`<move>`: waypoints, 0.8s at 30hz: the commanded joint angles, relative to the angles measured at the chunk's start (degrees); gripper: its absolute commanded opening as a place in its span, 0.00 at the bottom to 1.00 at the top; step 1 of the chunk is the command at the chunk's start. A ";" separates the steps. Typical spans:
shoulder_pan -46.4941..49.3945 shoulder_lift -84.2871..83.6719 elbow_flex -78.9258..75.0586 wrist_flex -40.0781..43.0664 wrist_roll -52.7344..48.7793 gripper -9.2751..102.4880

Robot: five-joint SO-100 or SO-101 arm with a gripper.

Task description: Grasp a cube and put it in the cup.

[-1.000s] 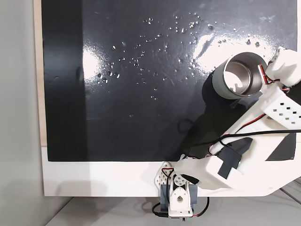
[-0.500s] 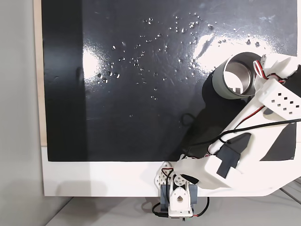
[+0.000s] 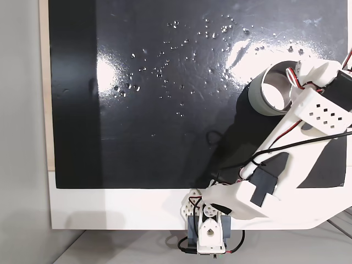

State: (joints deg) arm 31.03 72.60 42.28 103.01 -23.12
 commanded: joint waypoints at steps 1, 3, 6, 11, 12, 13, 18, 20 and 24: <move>-0.53 5.36 -0.09 0.53 -0.18 0.32; -0.79 5.71 -0.09 0.53 -0.09 0.32; -0.97 5.89 -0.09 0.53 -0.09 0.32; -1.58 6.06 0.70 0.53 0.00 0.32; -1.85 6.24 1.05 0.53 0.09 0.32; -2.11 6.50 1.41 0.53 0.18 0.32; -3.34 8.26 3.87 0.53 0.97 0.31; -3.87 8.79 4.39 0.53 1.32 0.31; -4.75 8.96 4.39 0.53 2.11 0.31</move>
State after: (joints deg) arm 26.98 77.34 46.93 103.01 -21.71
